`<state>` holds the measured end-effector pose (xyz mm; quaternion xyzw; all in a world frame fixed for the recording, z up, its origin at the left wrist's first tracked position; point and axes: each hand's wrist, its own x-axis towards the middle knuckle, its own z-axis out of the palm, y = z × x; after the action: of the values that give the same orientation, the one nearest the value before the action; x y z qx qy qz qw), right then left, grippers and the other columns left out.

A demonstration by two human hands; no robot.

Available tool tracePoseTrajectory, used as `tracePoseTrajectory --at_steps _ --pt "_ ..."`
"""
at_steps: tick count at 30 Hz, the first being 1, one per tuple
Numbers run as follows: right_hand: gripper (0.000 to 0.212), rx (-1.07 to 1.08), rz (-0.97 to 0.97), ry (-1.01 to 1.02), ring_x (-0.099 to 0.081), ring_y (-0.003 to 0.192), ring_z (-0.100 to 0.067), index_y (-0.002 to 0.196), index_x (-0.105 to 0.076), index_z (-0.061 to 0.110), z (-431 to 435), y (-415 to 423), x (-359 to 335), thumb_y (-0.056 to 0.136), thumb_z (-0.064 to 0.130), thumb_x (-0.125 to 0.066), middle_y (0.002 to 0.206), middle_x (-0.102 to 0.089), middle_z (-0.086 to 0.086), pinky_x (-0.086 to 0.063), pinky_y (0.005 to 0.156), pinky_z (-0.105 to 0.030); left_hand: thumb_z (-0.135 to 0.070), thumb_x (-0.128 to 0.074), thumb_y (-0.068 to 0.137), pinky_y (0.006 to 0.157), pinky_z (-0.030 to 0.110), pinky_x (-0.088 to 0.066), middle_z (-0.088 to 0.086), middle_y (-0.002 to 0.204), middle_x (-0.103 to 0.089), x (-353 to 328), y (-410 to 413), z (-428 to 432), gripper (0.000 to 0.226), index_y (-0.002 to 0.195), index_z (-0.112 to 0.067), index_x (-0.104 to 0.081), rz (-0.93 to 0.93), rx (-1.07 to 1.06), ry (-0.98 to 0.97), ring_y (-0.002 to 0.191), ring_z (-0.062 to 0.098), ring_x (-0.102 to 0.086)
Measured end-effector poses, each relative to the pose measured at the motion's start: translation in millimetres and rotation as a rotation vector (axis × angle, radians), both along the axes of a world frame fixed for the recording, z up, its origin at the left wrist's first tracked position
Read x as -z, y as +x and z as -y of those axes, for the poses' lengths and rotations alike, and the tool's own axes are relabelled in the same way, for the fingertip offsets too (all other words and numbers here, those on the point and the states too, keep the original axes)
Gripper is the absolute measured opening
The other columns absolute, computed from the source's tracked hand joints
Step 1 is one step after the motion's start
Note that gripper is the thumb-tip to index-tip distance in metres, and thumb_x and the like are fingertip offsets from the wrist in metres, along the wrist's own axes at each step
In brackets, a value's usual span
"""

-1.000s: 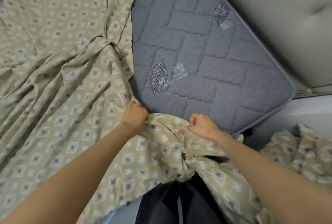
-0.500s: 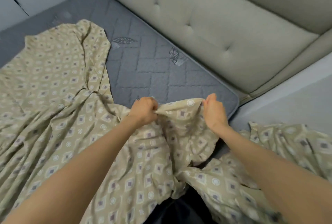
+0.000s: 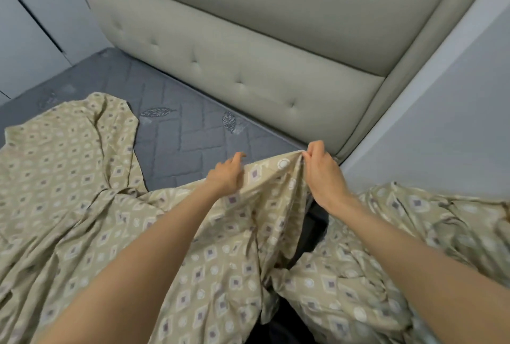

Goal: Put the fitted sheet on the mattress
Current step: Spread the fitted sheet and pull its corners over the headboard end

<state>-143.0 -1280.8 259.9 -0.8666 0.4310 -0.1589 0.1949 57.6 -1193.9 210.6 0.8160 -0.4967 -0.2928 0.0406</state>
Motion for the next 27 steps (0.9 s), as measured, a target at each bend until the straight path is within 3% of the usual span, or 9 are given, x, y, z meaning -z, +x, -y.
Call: tracePoseTrajectory --at_steps 3,5,9,13,18,20,22,24,27 --pt "0.021 0.053 0.045 -0.002 -0.040 0.062 -0.021 0.090 -0.034 0.011 -2 -12 1 0.103 0.025 -0.028 0.074 -0.046 -0.003 -0.028 0.058 -0.032 -0.030 -0.038 0.099 0.104 0.042 -0.032 0.009 0.128 -0.057 9 -1 -1 0.037 0.131 -0.016 -0.049 0.222 0.139 0.279 0.123 0.031 -0.047" --pt "0.021 0.116 0.059 0.016 -0.042 0.058 -0.022 0.089 -0.032 0.012 -1 -22 5 0.103 0.026 -0.028 0.070 -0.044 -0.001 -0.029 0.054 -0.033 -0.039 -0.036 0.100 0.101 0.043 -0.036 0.009 0.119 -0.062 16 -4 -3 0.039 0.121 -0.014 -0.057 0.221 0.107 0.306 0.114 0.031 -0.055" --pt "0.014 0.222 0.016 0.105 -0.042 0.055 -0.021 0.090 -0.030 0.012 3 -32 11 0.102 0.017 -0.029 0.067 -0.043 -0.002 -0.033 0.053 -0.036 -0.027 -0.042 0.097 0.075 0.039 -0.044 0.018 0.111 -0.063 5 -10 -2 0.029 0.115 -0.006 -0.050 0.217 -0.044 -0.014 0.102 0.037 -0.059" --pt "0.011 0.348 -0.010 0.332 -0.058 0.077 -0.035 0.097 -0.029 0.010 11 -40 4 0.101 0.020 -0.030 0.079 -0.052 -0.012 -0.046 0.068 -0.043 -0.009 -0.047 0.092 0.065 0.039 -0.037 0.020 0.101 -0.061 -21 -4 17 0.008 0.097 -0.007 -0.042 0.216 -0.048 -0.246 0.093 0.039 -0.057" --pt "0.086 0.143 -0.330 0.592 -0.056 0.118 -0.026 0.136 -0.044 0.011 22 -47 -10 0.076 0.071 -0.056 0.122 -0.060 -0.002 -0.045 0.093 -0.035 -0.003 -0.040 0.090 0.068 0.039 -0.036 0.019 0.100 -0.054 -38 -7 32 0.014 0.083 -0.013 -0.032 0.153 -0.027 -0.351 0.092 0.038 -0.051" --pt "0.070 0.020 -0.507 0.696 -0.063 0.091 -0.019 0.101 -0.065 0.011 29 -45 -10 0.068 0.074 -0.062 0.100 -0.066 0.001 -0.049 0.076 -0.031 -0.005 -0.042 0.092 0.078 0.042 -0.039 0.019 0.110 -0.048 -47 -11 42 0.006 0.093 -0.008 -0.037 0.137 -0.053 -0.306 0.104 0.038 -0.045" --pt "0.050 -0.019 -0.602 0.722 -0.045 0.061 -0.015 0.064 -0.046 0.013 31 -42 -11 0.076 0.055 -0.069 0.067 -0.046 0.001 -0.031 0.055 -0.029 -0.008 -0.046 0.092 0.089 0.043 -0.037 0.020 0.119 -0.041 -56 -12 53 0.013 0.098 -0.009 -0.034 0.115 -0.056 -0.265 0.112 0.037 -0.038" --pt "0.038 0.027 -0.571 0.703 -0.047 0.064 -0.020 0.063 -0.040 0.013 33 -40 -11 0.086 0.034 -0.063 0.068 -0.044 -0.004 -0.027 0.055 -0.030 -0.018 -0.054 0.091 0.091 0.042 -0.035 0.019 0.119 -0.037 -67 -12 61 0.024 0.101 -0.007 -0.035 0.083 -0.016 -0.261 0.112 0.035 -0.036" --pt "0.031 0.127 -0.443 0.595 -0.059 0.103 -0.034 0.100 -0.059 0.002 40 -43 -11 0.098 0.028 -0.043 0.110 -0.062 -0.020 -0.044 0.076 -0.032 -0.016 -0.069 0.078 0.090 0.039 -0.036 0.017 0.120 -0.035 -81 -2 67 0.062 0.130 -0.008 -0.036 0.160 0.130 -0.194 0.113 0.034 -0.035"
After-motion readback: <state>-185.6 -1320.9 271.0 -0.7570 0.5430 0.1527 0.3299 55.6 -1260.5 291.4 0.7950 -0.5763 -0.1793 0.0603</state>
